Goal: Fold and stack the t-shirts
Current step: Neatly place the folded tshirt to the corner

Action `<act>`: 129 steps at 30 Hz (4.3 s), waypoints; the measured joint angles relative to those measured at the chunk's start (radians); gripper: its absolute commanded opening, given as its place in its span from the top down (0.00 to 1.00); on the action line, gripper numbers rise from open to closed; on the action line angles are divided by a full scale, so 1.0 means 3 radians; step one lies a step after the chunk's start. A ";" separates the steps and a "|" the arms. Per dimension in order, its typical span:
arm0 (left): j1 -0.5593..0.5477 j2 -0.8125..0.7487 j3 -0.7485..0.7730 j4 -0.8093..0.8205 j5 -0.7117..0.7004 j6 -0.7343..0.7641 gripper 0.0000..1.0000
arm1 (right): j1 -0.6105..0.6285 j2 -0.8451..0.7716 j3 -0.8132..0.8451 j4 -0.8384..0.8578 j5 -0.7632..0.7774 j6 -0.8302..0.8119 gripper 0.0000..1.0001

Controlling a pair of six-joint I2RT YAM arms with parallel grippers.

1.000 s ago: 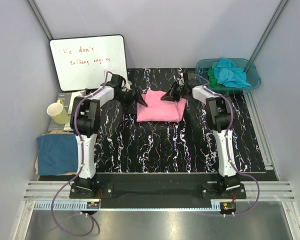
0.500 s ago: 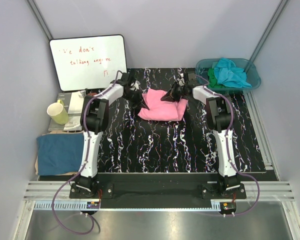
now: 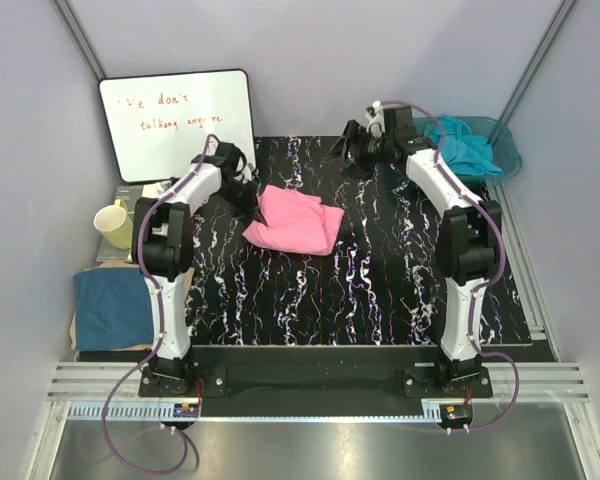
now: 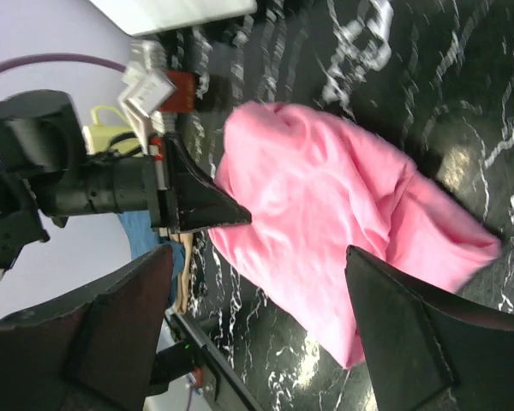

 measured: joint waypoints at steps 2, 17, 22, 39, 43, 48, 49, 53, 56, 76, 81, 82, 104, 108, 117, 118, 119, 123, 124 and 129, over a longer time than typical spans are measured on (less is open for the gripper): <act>0.0043 -0.0135 -0.0032 -0.0134 -0.0098 0.0109 1.00 | 0.0000 -0.0112 0.0120 -0.0100 0.0022 -0.0099 0.08; 0.0409 -0.1659 -0.1438 -0.0810 -0.0857 0.0289 1.00 | -0.0004 -0.0132 0.0519 -0.0888 0.0015 -0.0581 0.04; 0.0520 -0.2113 -0.1629 -0.0965 -0.1101 0.0175 1.00 | -0.0009 -0.0130 0.0544 -0.0991 0.0013 -0.0655 0.02; 0.1756 -0.2837 -0.1976 -0.1349 -0.1331 0.0196 1.00 | -0.0013 -0.0212 0.0069 -0.1064 0.0010 -0.0707 0.00; 0.1923 -0.2918 -0.2007 -0.1359 -0.1353 0.0205 1.00 | -0.0013 -0.0226 0.0066 -0.1062 0.0009 -0.0706 0.00; 0.2183 -0.3021 -0.2110 -0.1367 -0.1356 0.0198 1.00 | -0.0013 -0.0229 0.0066 -0.1062 0.0006 -0.0704 0.00; 0.2221 -0.3040 -0.2121 -0.1367 -0.1357 0.0192 1.00 | -0.0013 -0.0229 0.0066 -0.1062 0.0005 -0.0704 0.01; 0.2494 -0.3120 -0.2136 -0.1358 -0.1382 0.0182 1.00 | -0.0013 -0.0229 0.0066 -0.1062 0.0004 -0.0699 0.00; 0.2735 -0.3147 -0.2113 -0.1356 -0.1406 0.0191 1.00 | -0.0013 -0.0229 0.0066 -0.1062 -0.0008 -0.0690 0.00; 0.3656 -0.2703 -0.1666 -0.1039 -0.1601 0.0231 1.00 | -0.0013 -0.0228 -0.0079 -0.1061 -0.0084 -0.0627 0.00; 0.3853 -0.2663 -0.1836 -0.0888 -0.1603 0.0229 1.00 | -0.0014 -0.0226 -0.0146 -0.1061 -0.0084 -0.0627 0.00; 0.3897 -0.2649 -0.1864 -0.0874 -0.1606 0.0234 1.00 | -0.0014 -0.0226 -0.0159 -0.1064 -0.0084 -0.0627 0.00; 0.3934 -0.2239 -0.1518 -0.1263 -0.2159 0.0254 0.09 | -0.0015 -0.0178 -0.0235 -0.1063 -0.0163 -0.0596 0.00; 0.3937 -0.2313 -0.1506 -0.1284 -0.1859 0.0207 0.01 | -0.0015 -0.0178 -0.0257 -0.1063 -0.0164 -0.0591 0.00; 0.3839 -0.2796 -0.1662 -0.0827 -0.0690 0.0034 0.01 | -0.0015 -0.0178 -0.0281 -0.1062 -0.0164 -0.0594 0.00; 0.3733 -0.2909 -0.1712 -0.0628 -0.0521 0.0020 0.02 | -0.0015 -0.0178 -0.0295 -0.1061 -0.0164 -0.0594 0.00; 0.3632 -0.2978 -0.1751 -0.0501 -0.0411 0.0004 0.05 | -0.0015 -0.0178 -0.0304 -0.1064 -0.0164 -0.0594 0.00; 0.3087 -0.3203 -0.2032 0.0085 0.0121 -0.0126 0.31 | -0.0015 -0.0178 -0.0346 -0.1063 -0.0164 -0.0605 0.00; 0.2960 -0.3218 -0.2118 0.0188 0.0229 -0.0164 0.48 | -0.0015 -0.0178 -0.0355 -0.1064 -0.0164 -0.0609 0.00; 0.2496 -0.3213 -0.2602 0.0594 0.0645 -0.0338 1.00 | -0.0015 -0.0178 -0.0394 -0.1064 -0.0161 -0.0635 0.00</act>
